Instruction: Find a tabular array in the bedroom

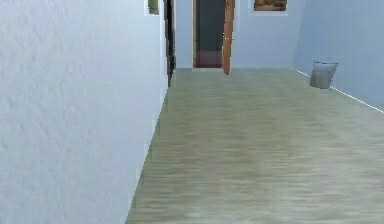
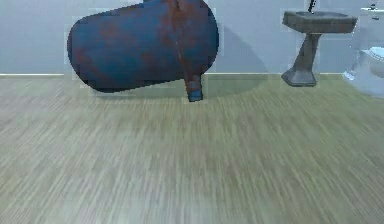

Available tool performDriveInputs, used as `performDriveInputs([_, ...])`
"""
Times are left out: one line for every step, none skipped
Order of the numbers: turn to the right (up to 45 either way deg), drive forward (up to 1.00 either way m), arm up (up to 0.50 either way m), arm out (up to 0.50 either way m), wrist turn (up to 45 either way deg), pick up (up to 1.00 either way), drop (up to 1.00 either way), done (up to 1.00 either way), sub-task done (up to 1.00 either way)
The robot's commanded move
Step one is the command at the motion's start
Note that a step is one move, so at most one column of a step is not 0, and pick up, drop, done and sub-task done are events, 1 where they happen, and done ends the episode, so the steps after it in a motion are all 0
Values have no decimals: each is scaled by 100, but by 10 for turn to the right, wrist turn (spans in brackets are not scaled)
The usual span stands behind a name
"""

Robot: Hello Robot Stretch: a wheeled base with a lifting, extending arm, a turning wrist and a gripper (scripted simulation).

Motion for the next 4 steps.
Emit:
performDriveInputs([0, 100, 0, 0, 0, 0, 0, 0, 0])
performDriveInputs([0, 100, 0, 0, 0, 0, 0, 0, 0])
performDriveInputs([0, 100, 0, 0, 0, 0, 0, 0, 0])
performDriveInputs([0, 100, 0, 0, 0, 0, 0, 0, 0])
